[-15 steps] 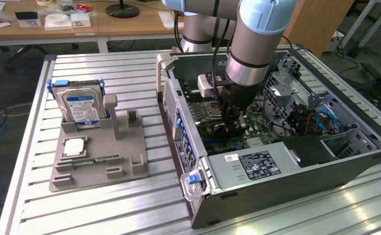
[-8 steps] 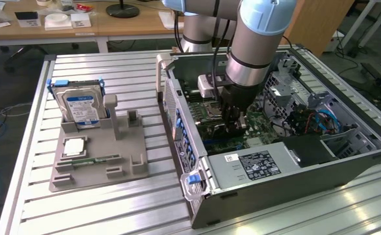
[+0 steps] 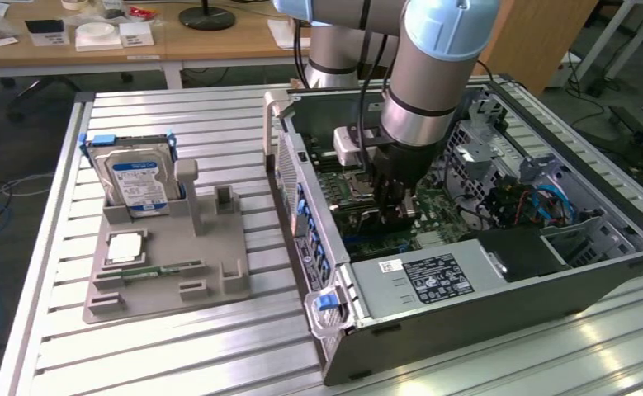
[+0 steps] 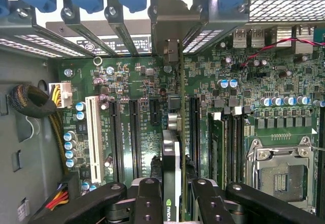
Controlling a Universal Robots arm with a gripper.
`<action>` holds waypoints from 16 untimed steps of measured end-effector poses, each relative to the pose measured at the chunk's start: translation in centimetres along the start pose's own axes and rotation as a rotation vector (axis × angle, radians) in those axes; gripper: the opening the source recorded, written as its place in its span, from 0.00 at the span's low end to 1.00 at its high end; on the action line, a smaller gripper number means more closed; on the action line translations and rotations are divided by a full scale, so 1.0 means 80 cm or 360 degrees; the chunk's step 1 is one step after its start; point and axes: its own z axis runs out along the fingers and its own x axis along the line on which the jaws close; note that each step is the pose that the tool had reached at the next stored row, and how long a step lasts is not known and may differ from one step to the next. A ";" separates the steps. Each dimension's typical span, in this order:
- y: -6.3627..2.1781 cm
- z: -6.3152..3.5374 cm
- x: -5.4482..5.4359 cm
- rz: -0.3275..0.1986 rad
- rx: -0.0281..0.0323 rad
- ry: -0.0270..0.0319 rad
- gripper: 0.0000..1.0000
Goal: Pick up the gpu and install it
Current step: 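Insert the gpu into the slot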
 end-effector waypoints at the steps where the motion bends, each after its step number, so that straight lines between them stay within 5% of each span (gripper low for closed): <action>1: 0.000 0.000 0.000 0.0000 0.00000 0.00000 0.27; 16: 0.001 0.002 0.000 0.0000 0.00000 -0.00002 0.27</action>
